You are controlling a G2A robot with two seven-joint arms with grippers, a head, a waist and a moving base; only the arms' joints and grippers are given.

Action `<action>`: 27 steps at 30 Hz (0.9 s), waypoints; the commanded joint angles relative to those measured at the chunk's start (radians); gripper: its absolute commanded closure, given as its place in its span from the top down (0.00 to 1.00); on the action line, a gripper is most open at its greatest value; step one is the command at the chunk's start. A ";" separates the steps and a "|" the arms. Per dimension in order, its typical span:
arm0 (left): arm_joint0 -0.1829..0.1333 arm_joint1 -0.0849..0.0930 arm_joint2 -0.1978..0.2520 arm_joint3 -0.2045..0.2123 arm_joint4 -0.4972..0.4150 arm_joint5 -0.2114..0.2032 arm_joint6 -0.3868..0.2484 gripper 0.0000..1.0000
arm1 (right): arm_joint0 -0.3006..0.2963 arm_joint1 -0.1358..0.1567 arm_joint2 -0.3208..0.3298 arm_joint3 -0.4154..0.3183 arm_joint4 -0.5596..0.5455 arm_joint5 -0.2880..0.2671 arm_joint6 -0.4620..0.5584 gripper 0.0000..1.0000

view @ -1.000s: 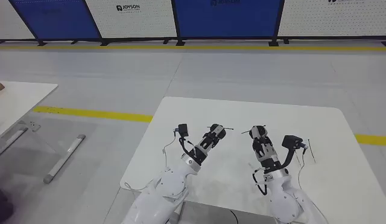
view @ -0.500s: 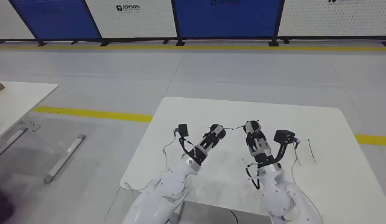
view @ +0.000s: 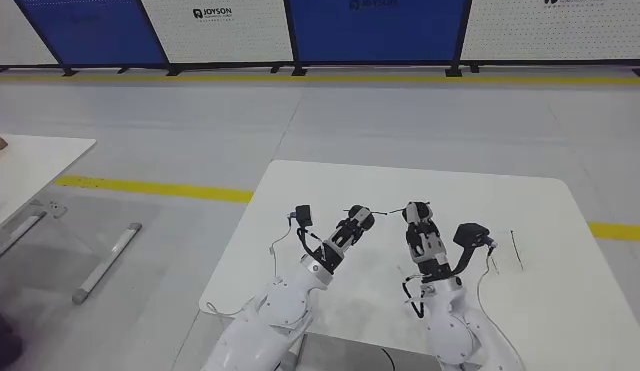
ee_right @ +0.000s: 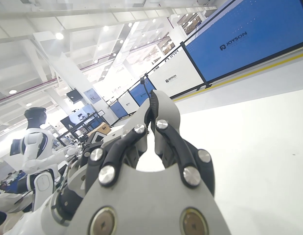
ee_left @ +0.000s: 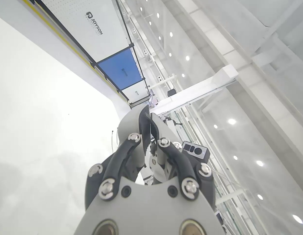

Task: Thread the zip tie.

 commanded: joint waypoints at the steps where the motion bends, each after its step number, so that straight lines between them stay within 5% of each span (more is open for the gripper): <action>1: 0.000 0.000 0.000 0.000 0.000 0.000 0.000 0.00 | 0.005 -0.002 -0.002 0.009 -0.003 0.006 0.000 0.00; 27: 0.000 0.000 0.000 0.000 0.000 0.000 0.000 0.00 | 0.007 -0.018 0.003 0.029 -0.021 -0.008 0.014 0.00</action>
